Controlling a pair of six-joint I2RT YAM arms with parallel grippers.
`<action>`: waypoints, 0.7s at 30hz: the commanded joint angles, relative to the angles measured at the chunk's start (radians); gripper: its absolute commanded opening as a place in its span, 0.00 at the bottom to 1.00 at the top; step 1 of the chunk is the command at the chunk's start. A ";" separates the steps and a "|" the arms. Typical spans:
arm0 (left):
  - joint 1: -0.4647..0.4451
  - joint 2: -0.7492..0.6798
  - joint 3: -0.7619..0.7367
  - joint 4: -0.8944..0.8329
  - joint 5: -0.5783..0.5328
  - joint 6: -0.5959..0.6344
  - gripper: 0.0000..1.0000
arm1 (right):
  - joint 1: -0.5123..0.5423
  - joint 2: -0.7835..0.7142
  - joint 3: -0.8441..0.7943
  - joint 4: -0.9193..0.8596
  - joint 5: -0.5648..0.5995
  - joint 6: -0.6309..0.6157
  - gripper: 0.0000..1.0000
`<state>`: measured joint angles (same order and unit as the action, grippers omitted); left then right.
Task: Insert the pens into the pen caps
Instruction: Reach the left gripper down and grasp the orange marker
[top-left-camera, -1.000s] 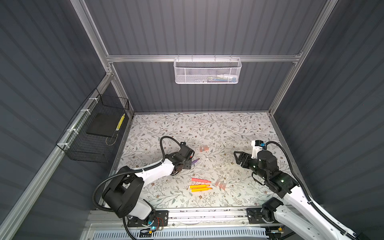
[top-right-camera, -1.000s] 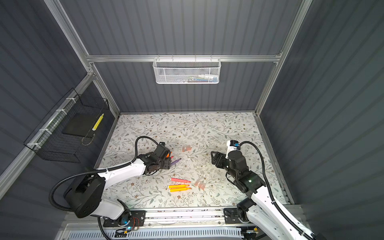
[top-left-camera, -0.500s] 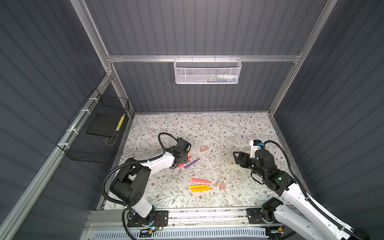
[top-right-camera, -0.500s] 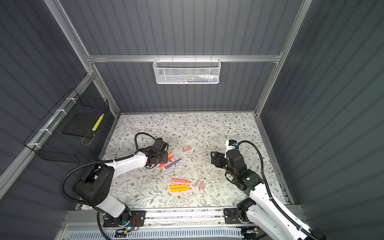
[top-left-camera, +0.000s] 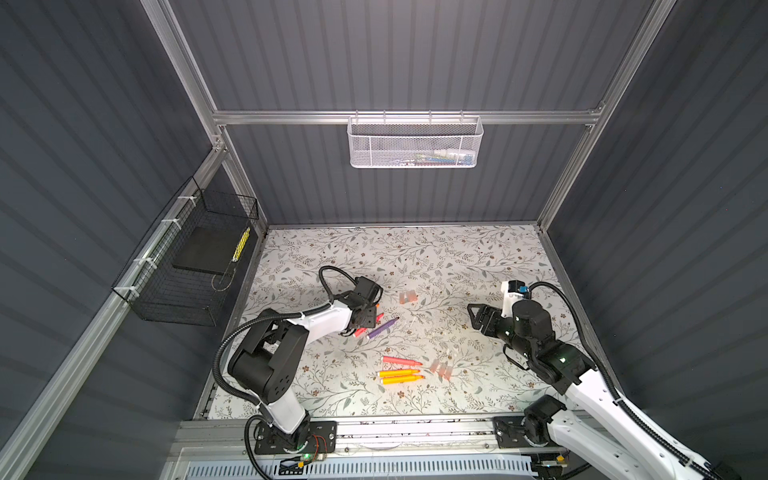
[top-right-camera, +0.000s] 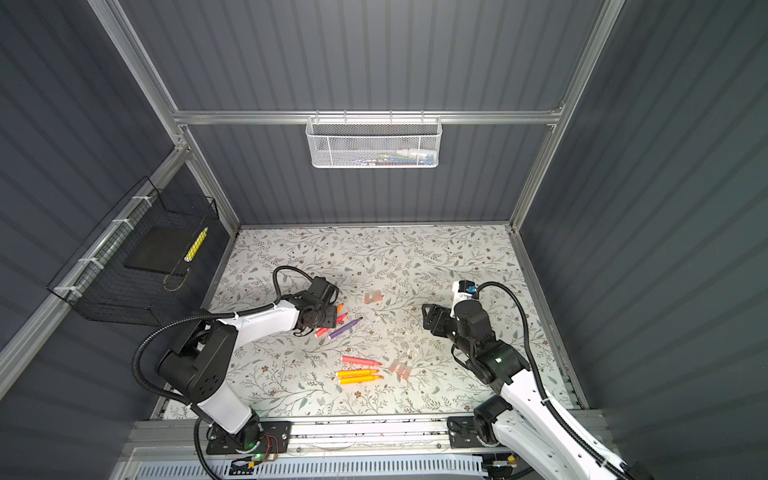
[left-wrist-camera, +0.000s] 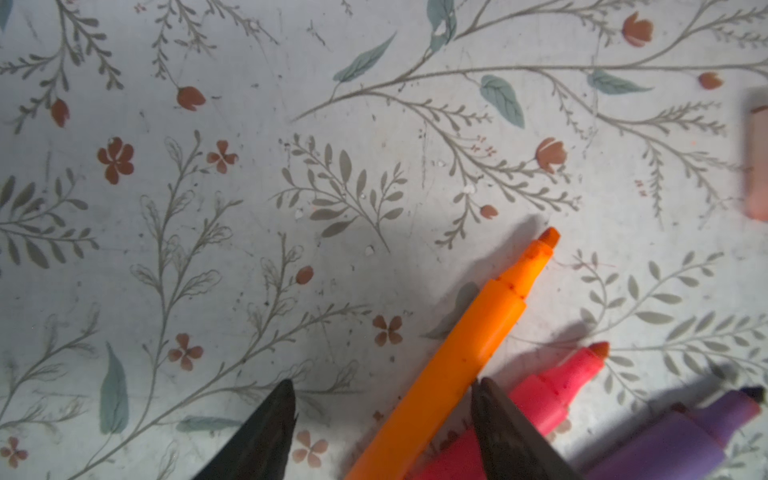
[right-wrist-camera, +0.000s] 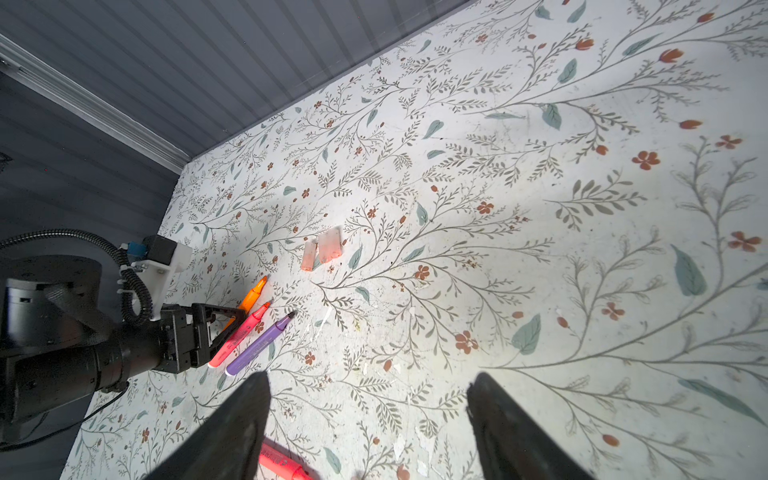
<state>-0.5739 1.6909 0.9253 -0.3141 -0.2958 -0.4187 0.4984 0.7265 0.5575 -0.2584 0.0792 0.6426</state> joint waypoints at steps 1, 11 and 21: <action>0.009 0.037 0.037 -0.047 -0.011 -0.006 0.68 | 0.005 -0.009 0.021 -0.011 0.015 -0.015 0.78; 0.009 0.056 0.028 -0.049 0.007 -0.020 0.41 | 0.005 0.005 0.021 0.000 0.009 -0.013 0.78; 0.011 0.077 0.022 -0.040 0.013 -0.026 0.25 | 0.004 0.026 0.002 0.033 0.004 -0.001 0.78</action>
<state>-0.5724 1.7325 0.9539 -0.3111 -0.2798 -0.4381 0.4984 0.7498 0.5575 -0.2478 0.0788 0.6437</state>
